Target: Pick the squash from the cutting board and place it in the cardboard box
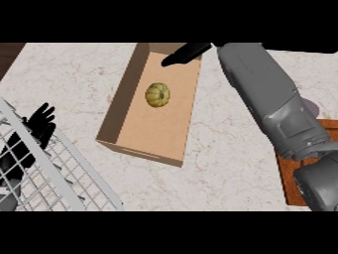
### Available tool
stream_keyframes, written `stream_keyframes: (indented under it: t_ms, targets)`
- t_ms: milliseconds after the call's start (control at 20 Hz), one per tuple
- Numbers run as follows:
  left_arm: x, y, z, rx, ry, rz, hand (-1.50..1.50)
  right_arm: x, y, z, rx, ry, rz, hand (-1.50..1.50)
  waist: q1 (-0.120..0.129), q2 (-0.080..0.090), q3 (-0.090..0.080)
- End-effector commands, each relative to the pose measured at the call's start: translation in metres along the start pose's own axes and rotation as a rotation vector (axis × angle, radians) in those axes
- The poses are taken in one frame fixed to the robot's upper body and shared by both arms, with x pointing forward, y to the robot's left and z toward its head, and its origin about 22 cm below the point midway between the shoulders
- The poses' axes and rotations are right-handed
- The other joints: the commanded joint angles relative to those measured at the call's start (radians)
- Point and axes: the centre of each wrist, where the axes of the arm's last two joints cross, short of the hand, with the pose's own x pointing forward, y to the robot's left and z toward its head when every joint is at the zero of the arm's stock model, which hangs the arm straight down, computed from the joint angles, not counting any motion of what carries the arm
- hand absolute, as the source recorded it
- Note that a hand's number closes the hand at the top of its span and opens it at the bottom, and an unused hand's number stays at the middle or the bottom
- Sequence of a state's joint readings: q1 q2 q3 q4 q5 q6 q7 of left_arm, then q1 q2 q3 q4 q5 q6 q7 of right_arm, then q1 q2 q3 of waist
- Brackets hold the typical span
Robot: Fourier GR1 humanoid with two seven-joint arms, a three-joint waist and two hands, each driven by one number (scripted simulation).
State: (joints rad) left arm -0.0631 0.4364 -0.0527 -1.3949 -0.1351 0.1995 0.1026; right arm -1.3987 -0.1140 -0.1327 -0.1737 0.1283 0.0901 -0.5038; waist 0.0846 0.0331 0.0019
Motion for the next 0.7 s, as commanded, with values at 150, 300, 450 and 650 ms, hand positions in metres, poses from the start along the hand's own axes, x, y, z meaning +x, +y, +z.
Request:
stream_keyframes:
  t_ms: [150, 300, 450, 650]
  targets:
    - [0.017, 0.008, -0.016, 0.071, -0.049, 0.034, 0.0, -0.017, -0.081, 0.037, -0.061, 0.027, 0.018, -1.5, -0.015, 0.008, -0.002]
    - [0.008, 0.011, -0.009, 0.055, -0.071, 0.02, 0.0, -0.009, -0.109, 0.043, -0.078, 0.039, 0.037, -1.5, 0.004, 0.012, -0.002]
    - [0.015, 0.008, -0.014, 0.045, -0.056, 0.026, 0.0, -0.01, -0.134, 0.058, -0.061, 0.04, 0.041, -1.5, -0.001, 0.013, -0.001]
    - [0.015, 0.001, -0.008, 0.04, -0.065, 0.036, 0.0, -0.012, -0.166, 0.083, 0.013, 0.066, 0.097, -1.5, 0.011, 0.017, 0.0]
